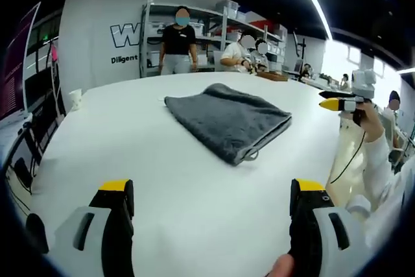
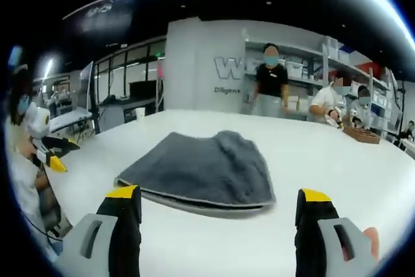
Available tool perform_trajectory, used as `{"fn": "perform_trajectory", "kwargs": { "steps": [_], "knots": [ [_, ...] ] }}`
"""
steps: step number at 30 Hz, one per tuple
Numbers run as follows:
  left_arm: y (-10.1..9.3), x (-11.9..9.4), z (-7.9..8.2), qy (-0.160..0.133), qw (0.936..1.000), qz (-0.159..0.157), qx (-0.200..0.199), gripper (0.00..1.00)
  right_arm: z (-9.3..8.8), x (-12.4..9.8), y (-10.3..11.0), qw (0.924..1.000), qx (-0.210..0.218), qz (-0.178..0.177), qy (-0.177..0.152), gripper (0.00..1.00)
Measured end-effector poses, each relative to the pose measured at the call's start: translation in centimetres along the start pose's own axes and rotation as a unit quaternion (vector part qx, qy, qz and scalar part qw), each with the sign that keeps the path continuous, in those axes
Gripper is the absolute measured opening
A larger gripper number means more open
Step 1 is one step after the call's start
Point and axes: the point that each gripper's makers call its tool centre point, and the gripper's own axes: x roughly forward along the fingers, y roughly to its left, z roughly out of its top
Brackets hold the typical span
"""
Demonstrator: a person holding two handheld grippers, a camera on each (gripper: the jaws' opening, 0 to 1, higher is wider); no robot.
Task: Open the folded towel by lifting each exposed corner and separating the folded layers until the towel lies flat within the target outline without major curled edges
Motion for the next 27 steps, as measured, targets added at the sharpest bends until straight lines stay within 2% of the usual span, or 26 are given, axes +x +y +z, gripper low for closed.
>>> {"fn": "perform_trajectory", "kwargs": {
  "steps": [13, 20, 27],
  "knots": [
    [-1.7, 0.8, 0.5, 0.015, 0.9997, -0.009, 0.018, 1.0, -1.4, -1.4, 1.4, 0.9994, -0.012, 0.032, 0.006, 0.99],
    [-3.0, 1.3, 0.8, 0.02, 0.9993, -0.015, 0.028, 0.99, -1.7, -2.2, 0.8, 0.9994, -0.007, 0.033, 0.006, 0.99],
    [-4.9, 1.7, 1.0, 0.014, 0.998, -0.053, 0.03, 0.99, -1.0, -3.4, 0.1, 0.9998, 0.001, 0.018, -0.002, 0.99]
  ]
}}
